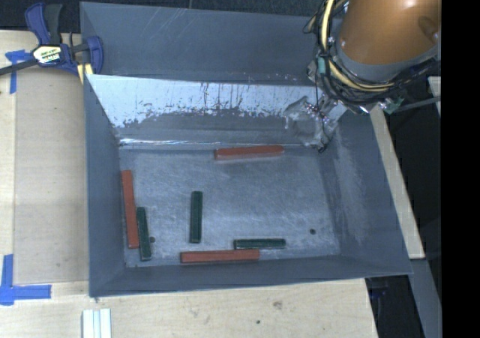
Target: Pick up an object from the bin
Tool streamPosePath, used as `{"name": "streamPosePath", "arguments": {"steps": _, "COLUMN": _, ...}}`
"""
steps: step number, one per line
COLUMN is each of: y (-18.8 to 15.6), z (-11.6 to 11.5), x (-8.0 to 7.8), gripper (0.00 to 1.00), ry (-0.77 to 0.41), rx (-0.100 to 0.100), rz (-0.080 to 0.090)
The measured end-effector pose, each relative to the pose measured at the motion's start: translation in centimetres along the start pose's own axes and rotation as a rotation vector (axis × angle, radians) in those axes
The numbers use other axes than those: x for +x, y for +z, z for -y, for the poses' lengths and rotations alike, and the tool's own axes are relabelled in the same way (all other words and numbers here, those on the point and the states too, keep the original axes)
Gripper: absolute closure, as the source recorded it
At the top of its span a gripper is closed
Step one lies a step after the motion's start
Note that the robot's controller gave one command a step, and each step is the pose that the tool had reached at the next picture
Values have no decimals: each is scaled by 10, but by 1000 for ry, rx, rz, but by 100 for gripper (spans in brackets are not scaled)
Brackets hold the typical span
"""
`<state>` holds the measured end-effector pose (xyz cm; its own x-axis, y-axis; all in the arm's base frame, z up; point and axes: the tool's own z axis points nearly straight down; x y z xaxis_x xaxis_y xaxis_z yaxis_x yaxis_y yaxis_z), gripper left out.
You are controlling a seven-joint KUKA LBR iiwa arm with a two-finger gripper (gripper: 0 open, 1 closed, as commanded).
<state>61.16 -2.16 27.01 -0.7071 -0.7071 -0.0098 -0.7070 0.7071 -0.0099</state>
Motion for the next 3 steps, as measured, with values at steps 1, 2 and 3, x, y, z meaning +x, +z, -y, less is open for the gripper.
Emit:
{"name": "streamPosePath", "arguments": {"steps": 1, "y": 5, "z": -21, "x": 37, "gripper": 100, "ry": -69, "rx": -9, "rz": -8}}
{"name": "streamPosePath", "arguments": {"steps": 2, "y": 76, "z": -79, "x": 89, "gripper": 100, "ry": -296, "rx": -16, "rz": -10}}
{"name": "streamPosePath", "arguments": {"steps": 3, "y": 116, "z": -121, "x": 52, "gripper": 100, "ry": -58, "rx": -13, "rz": -9}}
